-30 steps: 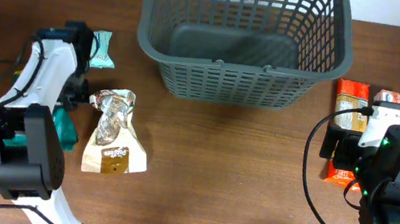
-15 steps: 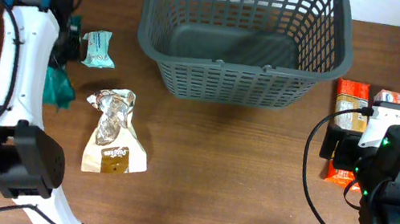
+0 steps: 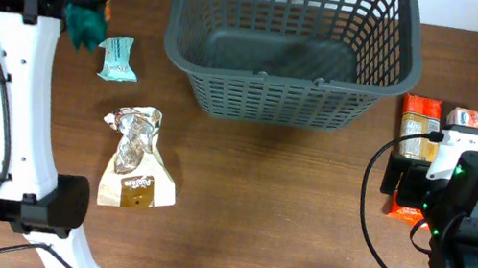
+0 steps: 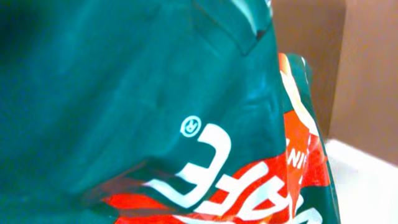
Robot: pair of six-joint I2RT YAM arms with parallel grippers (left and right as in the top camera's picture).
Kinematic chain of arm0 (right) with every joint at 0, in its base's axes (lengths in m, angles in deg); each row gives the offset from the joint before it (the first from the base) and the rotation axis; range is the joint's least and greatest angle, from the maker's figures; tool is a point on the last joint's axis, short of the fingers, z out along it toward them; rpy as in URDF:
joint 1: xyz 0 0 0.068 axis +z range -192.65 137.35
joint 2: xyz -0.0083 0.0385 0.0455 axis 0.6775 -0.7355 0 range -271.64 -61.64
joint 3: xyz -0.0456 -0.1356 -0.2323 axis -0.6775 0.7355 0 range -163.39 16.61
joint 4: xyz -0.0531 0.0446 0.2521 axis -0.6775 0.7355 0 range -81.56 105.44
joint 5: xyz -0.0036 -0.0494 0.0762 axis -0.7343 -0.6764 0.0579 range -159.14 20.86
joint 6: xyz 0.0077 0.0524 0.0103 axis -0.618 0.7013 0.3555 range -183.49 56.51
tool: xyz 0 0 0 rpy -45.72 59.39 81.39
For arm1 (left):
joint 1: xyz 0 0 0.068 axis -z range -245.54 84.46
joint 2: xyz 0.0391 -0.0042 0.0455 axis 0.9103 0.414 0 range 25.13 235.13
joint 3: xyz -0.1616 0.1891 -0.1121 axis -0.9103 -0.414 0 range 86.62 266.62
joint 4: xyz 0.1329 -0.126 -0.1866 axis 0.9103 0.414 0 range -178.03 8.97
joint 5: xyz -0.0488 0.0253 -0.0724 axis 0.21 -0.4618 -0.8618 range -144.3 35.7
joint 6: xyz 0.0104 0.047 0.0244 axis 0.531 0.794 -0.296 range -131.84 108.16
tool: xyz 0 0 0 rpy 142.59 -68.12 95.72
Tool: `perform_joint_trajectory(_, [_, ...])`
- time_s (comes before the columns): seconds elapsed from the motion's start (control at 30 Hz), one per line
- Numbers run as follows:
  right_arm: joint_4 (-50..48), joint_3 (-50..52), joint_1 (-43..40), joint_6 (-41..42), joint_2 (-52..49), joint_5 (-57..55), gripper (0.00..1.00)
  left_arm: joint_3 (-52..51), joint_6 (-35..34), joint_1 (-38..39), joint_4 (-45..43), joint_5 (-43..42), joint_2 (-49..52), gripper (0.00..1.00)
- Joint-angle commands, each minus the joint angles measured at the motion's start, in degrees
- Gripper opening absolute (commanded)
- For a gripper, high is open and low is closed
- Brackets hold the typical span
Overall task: Pack container
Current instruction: 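Lift the Nescafe pack with the left gripper and drop it into the basket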
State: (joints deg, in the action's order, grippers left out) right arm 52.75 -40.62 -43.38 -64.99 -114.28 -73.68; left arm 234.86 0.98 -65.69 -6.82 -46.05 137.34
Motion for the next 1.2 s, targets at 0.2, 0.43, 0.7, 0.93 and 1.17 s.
perform_joint_trajectory(0.2, [2.2,-1.1,0.3,0.6,0.6,0.0,0.99,5.2,21.3,11.5,-8.9,-13.8,-1.3,0.02])
perform_joint_trajectory(0.43, [4.4,-1.1,0.3,2.1,0.6,2.3,0.99,5.2,28.5,19.1,-13.4,-16.2,0.5,0.02])
perform_joint_trajectory(0.7, [7.7,-1.1,0.3,4.0,0.6,5.0,0.99,5.2,34.4,21.0,-15.6,-20.1,9.6,0.02])
perform_joint_trajectory(0.93, [10.8,-1.1,0.3,4.0,0.6,6.9,0.99,5.2,34.5,21.0,-16.7,-24.0,17.8,0.02])
perform_joint_trajectory(1.17, [12.1,-1.1,0.3,4.0,0.6,7.6,0.99,5.2,33.7,21.0,-15.1,-27.4,21.2,0.02])
